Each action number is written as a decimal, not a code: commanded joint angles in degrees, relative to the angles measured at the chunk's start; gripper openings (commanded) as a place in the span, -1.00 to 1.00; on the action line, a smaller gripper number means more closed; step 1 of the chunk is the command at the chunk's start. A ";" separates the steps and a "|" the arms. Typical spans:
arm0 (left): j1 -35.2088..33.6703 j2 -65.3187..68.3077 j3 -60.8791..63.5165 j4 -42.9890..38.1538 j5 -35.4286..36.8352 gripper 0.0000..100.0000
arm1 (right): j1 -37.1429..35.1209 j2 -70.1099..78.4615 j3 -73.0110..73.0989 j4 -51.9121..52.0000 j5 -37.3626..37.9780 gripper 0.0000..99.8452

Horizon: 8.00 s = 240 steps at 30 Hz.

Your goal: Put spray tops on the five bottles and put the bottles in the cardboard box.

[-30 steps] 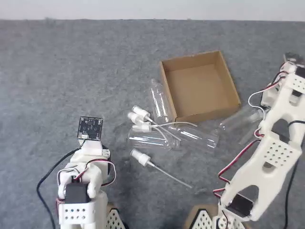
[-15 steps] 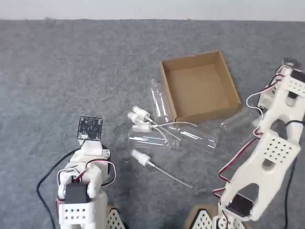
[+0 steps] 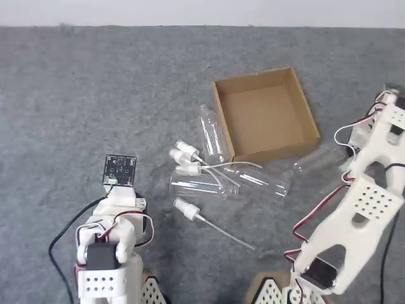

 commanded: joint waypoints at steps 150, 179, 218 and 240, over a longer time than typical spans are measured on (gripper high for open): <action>-0.26 -1.05 -0.48 0.26 -0.35 -0.98 | -0.75 -28.26 27.60 -22.20 -15.30 -0.88; -0.26 -1.05 -0.48 0.26 -0.35 -0.98 | -1.98 -21.85 26.81 -23.52 -15.38 -0.81; -0.26 -1.05 -0.48 0.26 -0.35 -0.98 | -6.99 -27.30 28.40 -11.38 -14.15 -0.57; -0.26 -1.05 -0.48 0.26 -0.35 -0.98 | -2.33 -26.59 36.66 -22.37 -16.62 -0.81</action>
